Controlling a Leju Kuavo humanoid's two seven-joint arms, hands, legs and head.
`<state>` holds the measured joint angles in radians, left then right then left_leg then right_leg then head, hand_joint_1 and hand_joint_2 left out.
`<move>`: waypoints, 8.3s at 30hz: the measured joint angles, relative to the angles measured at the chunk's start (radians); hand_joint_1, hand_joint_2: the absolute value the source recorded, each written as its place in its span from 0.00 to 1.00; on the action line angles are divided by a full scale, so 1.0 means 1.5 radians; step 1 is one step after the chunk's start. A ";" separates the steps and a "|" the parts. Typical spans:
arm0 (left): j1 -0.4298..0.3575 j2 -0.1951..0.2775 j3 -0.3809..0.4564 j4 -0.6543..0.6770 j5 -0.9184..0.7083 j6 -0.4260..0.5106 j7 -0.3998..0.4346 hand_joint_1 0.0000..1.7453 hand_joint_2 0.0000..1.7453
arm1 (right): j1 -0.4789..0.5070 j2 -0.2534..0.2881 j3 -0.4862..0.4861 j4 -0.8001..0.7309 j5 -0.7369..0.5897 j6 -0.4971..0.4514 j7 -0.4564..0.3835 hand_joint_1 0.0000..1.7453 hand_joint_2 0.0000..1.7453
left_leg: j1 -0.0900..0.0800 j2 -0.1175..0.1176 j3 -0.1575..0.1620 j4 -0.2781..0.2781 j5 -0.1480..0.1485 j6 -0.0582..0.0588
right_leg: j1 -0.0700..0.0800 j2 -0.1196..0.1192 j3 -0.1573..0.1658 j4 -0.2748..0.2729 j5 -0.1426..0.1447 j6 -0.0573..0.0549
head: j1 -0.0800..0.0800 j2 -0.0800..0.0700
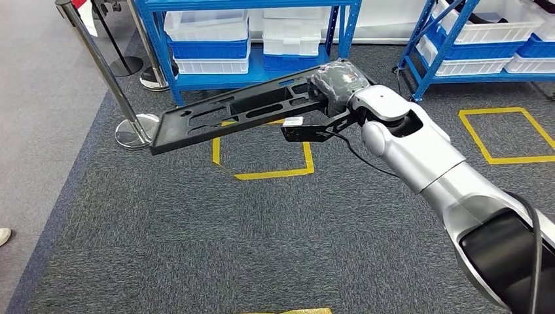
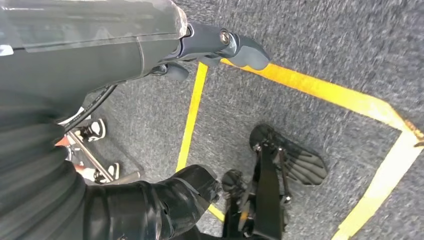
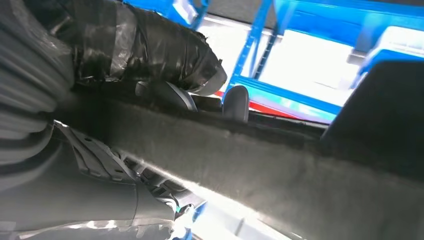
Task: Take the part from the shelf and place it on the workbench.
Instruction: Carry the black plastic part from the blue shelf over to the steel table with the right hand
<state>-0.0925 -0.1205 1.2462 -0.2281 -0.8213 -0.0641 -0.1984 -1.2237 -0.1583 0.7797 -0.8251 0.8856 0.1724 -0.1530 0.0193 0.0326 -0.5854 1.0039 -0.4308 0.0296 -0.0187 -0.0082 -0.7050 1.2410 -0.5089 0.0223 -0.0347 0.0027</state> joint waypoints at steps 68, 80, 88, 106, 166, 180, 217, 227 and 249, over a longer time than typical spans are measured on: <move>-0.001 -0.002 0.007 0.000 -0.003 0.001 -0.021 0.00 1.00 | -0.012 -0.005 0.006 0.006 0.025 0.005 -0.016 1.00 1.00 | -0.005 -0.034 -0.024 0.021 -0.003 -0.016 | 0.008 0.004 0.048 -0.130 0.054 -0.021 | -0.001 0.000; -0.003 -0.002 0.009 0.000 -0.001 0.000 -0.022 0.00 1.00 | -0.011 -0.005 0.009 0.005 0.025 0.009 -0.016 1.00 1.00 | -0.006 -0.025 0.026 0.019 -0.049 -0.020 | 0.007 -0.003 0.013 -0.128 0.088 -0.020 | -0.001 0.000; -0.002 -0.003 0.010 0.000 0.000 0.000 -0.030 0.00 1.00 | -0.009 -0.009 0.010 0.005 0.022 0.012 -0.017 1.00 1.00 | -0.004 -0.023 0.006 0.005 -0.013 0.009 | 0.004 0.003 -0.045 0.014 -0.004 0.002 | 0.000 0.000; -0.001 -0.005 0.011 0.000 0.000 0.000 -0.031 0.00 1.00 | -0.009 -0.010 0.012 0.006 0.022 0.014 -0.017 1.00 1.00 | -0.001 -0.024 -0.089 0.188 -0.079 -0.028 | 0.003 0.001 0.053 -0.134 0.052 -0.032 | -0.001 0.000; -0.004 -0.016 0.026 0.000 0.003 0.009 -0.007 0.00 1.00 | -0.151 -0.074 -0.040 0.243 0.219 0.026 0.127 1.00 1.00 | -0.003 -0.014 -0.067 0.193 -0.124 -0.026 | 0.003 0.024 0.029 -0.129 0.068 -0.029 | -0.001 0.000; -0.009 -0.020 0.028 -0.001 0.008 0.012 -0.006 0.00 1.00 | -0.161 -0.088 -0.047 0.252 0.235 0.038 0.135 1.00 1.00 | -0.001 -0.012 0.017 -0.012 -0.010 0.012 | 0.003 0.020 -0.029 -0.024 0.015 0.000 | 0.003 0.000; -0.010 -0.032 0.022 -0.001 -0.034 0.007 -0.019 0.00 1.00 | -0.039 -0.133 -0.392 0.099 0.398 0.044 0.192 1.00 1.00 | -0.009 0.031 0.013 0.016 -0.035 0.005 | -0.008 -0.030 0.017 -0.096 0.059 0.013 | 0.005 0.000; -0.008 -0.038 0.014 -0.001 -0.046 0.002 -0.021 0.00 1.00 | -0.016 -0.149 -0.421 0.035 0.419 0.060 0.184 1.00 1.00 | -0.005 -0.015 -0.062 0.199 -0.138 -0.015 | -0.002 0.027 0.027 -0.122 0.061 -0.018 | 0.004 0.000; -0.008 -0.039 0.002 -0.001 -0.060 0.000 -0.021 0.00 1.00 | 0.020 -0.194 -0.444 -0.024 0.443 0.085 0.162 1.00 1.00 | -0.015 0.044 0.011 0.018 -0.036 0.006 | 0.001 -0.029 0.032 -0.122 0.061 0.005 | 0.005 0.000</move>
<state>-0.1051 -0.1787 1.2496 -0.2289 -0.9114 -0.0647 -0.2303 -1.1936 -0.4497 0.1133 -0.8616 1.5497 0.3001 0.0896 -0.0036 0.0988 -0.5682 1.0303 -0.4855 0.0384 -0.0170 -0.0514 -0.6576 1.0575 -0.4175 0.0304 -0.0276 0.0026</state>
